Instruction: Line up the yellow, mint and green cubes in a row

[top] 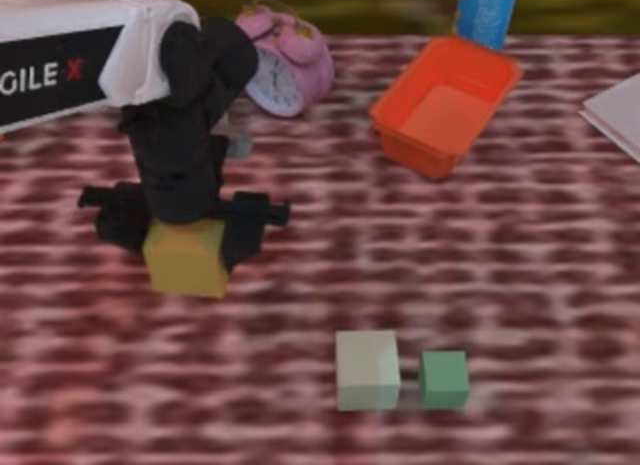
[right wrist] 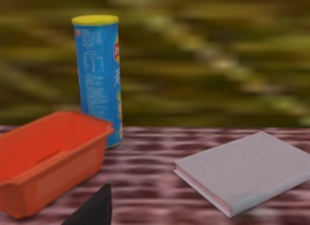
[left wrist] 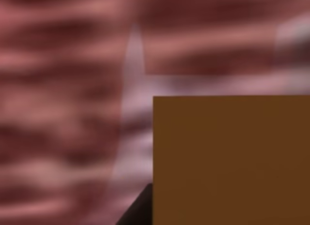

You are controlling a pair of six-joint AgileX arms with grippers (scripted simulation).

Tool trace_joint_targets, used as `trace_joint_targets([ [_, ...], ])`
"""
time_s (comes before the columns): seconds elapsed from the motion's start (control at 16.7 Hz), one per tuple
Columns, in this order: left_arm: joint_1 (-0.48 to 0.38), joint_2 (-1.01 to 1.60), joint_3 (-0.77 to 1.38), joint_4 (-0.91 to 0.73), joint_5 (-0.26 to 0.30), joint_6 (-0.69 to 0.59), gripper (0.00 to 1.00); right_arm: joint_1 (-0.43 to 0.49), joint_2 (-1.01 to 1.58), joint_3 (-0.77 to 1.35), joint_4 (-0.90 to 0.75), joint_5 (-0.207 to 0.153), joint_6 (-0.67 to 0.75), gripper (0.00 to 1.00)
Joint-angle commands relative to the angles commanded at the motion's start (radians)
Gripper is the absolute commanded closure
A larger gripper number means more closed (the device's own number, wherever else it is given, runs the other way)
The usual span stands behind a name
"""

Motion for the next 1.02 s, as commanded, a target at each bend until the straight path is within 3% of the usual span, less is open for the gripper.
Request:
trace_joint_targets([
  [0.18,-0.126,-0.095,-0.119,0.026,-0.001,-0.221,1.00,0.000,0.000,0.000,0.000,0.000,0.000,0.00],
  [0.36,-0.213,-0.171,-0.203,0.052,-0.004,-0.352,1.00,0.000,0.000,0.000,0.000,0.000,0.000,0.00],
  [0.78,-0.235,-0.191,-0.228,0.062,-0.005,-0.383,1.00,0.000,0.000,0.000,0.000,0.000,0.000,0.00],
  [1.02,-0.236,-0.148,-0.287,0.166,-0.006,-0.379,1.00,0.000,0.000,0.000,0.000,0.000,0.000,0.00],
])
